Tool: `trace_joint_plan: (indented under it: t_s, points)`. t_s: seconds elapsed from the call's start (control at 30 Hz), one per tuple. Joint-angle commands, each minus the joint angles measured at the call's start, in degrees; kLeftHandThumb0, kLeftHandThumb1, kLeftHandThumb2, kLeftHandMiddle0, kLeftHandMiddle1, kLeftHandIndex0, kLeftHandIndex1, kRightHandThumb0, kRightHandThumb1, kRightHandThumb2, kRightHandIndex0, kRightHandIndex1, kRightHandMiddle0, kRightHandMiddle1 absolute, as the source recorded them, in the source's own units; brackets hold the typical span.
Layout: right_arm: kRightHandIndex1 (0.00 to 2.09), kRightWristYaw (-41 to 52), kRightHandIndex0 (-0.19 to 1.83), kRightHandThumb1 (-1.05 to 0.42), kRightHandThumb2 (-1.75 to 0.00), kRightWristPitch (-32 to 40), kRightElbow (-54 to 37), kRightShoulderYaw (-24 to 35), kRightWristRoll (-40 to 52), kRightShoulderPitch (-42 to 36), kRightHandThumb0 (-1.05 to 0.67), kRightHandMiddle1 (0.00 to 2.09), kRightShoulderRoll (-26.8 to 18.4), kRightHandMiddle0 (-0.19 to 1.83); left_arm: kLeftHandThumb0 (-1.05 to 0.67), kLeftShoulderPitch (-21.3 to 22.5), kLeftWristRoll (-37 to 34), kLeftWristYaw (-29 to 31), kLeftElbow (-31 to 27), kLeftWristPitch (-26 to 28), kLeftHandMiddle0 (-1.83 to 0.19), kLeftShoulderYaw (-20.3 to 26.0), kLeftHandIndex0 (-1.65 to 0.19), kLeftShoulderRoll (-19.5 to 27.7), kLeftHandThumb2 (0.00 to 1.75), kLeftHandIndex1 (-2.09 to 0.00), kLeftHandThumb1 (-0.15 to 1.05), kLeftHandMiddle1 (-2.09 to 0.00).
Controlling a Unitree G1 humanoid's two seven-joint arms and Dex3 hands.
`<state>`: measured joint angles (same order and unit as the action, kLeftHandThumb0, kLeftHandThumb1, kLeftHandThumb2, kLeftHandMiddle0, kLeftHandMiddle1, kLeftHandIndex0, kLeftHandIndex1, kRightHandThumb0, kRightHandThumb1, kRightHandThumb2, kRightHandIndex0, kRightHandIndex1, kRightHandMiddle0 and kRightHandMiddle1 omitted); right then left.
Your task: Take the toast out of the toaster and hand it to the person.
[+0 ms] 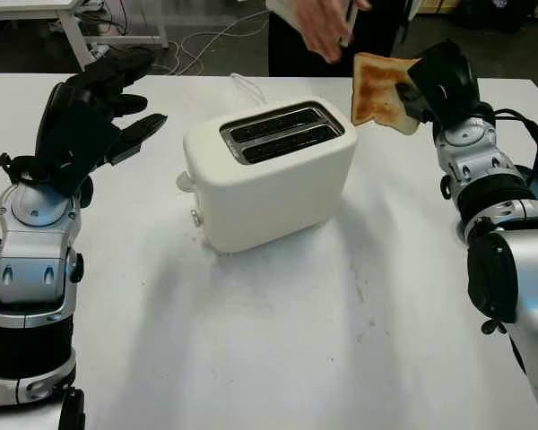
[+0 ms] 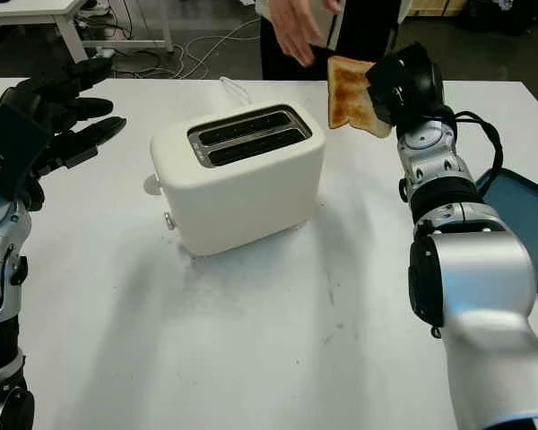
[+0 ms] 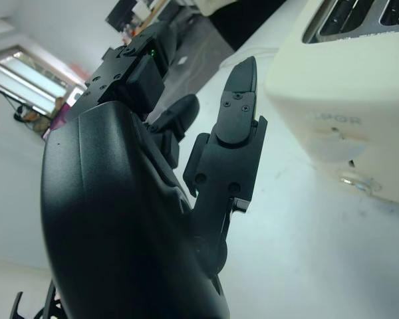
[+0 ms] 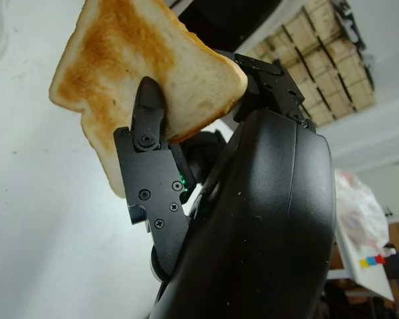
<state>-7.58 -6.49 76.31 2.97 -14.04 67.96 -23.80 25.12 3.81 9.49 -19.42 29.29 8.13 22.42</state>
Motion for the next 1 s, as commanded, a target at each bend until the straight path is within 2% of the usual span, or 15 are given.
trace_joint_plan:
  t_s: [0.0,0.1,0.23,0.37,0.5,0.67,0.97]
  points:
    - [1.75,0.18,0.51,-0.92,-0.45,0.67,0.13,-0.1,0.2,-0.08,-0.1,1.72,-0.34,0.09,-0.24,-0.9,-0.03,-0.05,-0.16,-0.9,-0.26,0.33,-0.53,0.3,0.08,-0.08,0.92,-0.79]
    - [1.75,-0.12,0.59,-0.92,-0.44,0.17,0.07,-0.43,-0.16,-0.25,-0.12,1.74,-0.41,0.17,-0.24,-0.84,-0.03,-0.12,-0.36,-0.51,-0.26,0.34,-0.53,0.21,0.08,-0.08,0.92,-0.79]
    - [1.75,-0.43,0.56,-0.92,-0.43,-0.67,-0.06,0.03,0.38,-0.44,-0.06,1.74,-0.28,0.12,-0.23,-0.77,-0.31,-0.21,-0.36,-0.34,-0.25,0.52,-0.53,-0.07,0.08,-0.08,0.92,-0.79]
    - [1.75,-1.27,0.57,-0.92,-0.4,-1.13,-0.11,-0.03,0.19,-0.55,-0.06,1.61,-0.19,0.14,-0.23,-0.67,-0.49,-0.12,-0.33,-0.16,-0.25,0.64,-0.53,-0.06,0.08,-0.08,0.92,-0.78]
    - [1.75,-0.07,0.56,-0.92,-0.42,-0.5,0.0,0.14,0.5,-0.46,-0.09,1.73,-0.2,0.15,-0.25,-0.69,-0.98,0.01,-0.07,-0.64,-0.24,1.09,-0.52,-0.22,0.07,-0.07,0.92,-0.78]
    - [1.75,-0.19,0.51,-0.92,-0.43,0.22,0.09,-0.46,-0.09,-0.2,-0.12,1.7,-0.28,0.11,-0.24,-0.76,-0.9,-0.02,-0.01,-0.81,-0.25,1.23,-0.52,-0.38,0.07,-0.07,0.92,-0.78]
    - [1.75,-0.22,0.58,-0.92,-0.4,-0.86,-0.07,-0.58,0.29,-0.25,-0.12,1.75,-0.09,0.18,-0.24,-0.79,-1.0,0.18,0.26,-1.28,-0.25,1.12,-0.52,0.0,0.07,-0.07,0.92,-0.78]
